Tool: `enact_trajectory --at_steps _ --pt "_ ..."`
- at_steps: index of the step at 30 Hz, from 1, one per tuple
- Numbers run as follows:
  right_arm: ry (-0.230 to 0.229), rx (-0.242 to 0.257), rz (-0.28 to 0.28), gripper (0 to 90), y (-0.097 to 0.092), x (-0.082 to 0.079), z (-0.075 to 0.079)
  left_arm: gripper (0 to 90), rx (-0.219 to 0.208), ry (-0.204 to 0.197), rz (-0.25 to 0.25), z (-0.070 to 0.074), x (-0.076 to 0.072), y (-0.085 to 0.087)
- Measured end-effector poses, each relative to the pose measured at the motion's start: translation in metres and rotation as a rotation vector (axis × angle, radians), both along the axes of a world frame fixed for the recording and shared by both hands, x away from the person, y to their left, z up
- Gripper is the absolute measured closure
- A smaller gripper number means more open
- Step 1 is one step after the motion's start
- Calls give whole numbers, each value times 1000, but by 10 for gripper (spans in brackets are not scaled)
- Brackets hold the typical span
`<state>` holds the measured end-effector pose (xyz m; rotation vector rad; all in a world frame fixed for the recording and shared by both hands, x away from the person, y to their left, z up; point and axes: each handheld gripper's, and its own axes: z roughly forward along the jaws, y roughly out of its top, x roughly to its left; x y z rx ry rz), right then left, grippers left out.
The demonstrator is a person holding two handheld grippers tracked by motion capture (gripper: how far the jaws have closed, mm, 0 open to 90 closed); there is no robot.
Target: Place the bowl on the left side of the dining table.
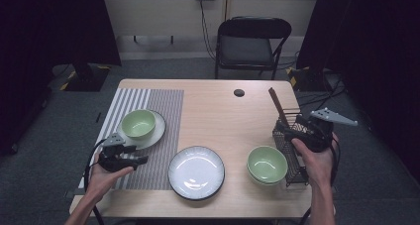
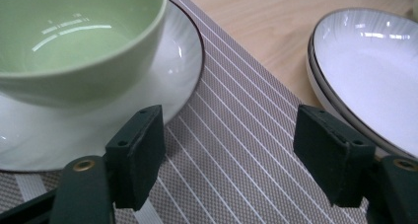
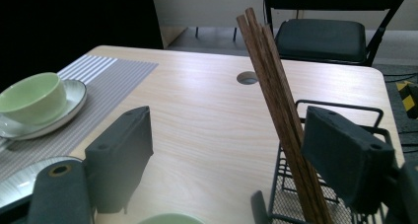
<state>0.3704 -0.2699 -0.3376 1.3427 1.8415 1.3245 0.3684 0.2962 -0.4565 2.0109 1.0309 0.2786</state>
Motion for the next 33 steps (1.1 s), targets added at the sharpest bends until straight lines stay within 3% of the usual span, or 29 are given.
enact_trajectory --at_steps 3,5,9,11,15,16,21,23,25,33 --pt "7 -9 -1 238 -3 -2 0 238 8 -1 5 -9 -3 -1" --pt "16 -24 -5 283 -6 -4 -2 224 20 24 -1 -15 -3 -3" --pt "27 -14 -15 362 -15 -9 -6 217 68 -1 14 -23 -5 -4" --pt "34 -9 -19 397 -20 -12 -8 179 78 22 22 -27 -3 -3" --pt "51 -9 -16 472 -25 -13 -13 170 105 27 21 -35 -4 -3" --pt "55 -11 -11 486 -25 -13 -14 164 128 25 27 -36 -3 -4" --pt "73 -31 4 578 -21 -10 -18 159 192 -40 14 -41 -6 -8" --pt "76 -35 10 612 -21 -10 -17 149 169 -61 20 -44 -6 -7" --pt "81 -38 14 651 -20 -10 -17 144 173 -70 21 -45 -6 -7" --pt "99 -59 21 736 -18 -5 -18 144 172 -71 21 -45 -6 -7"
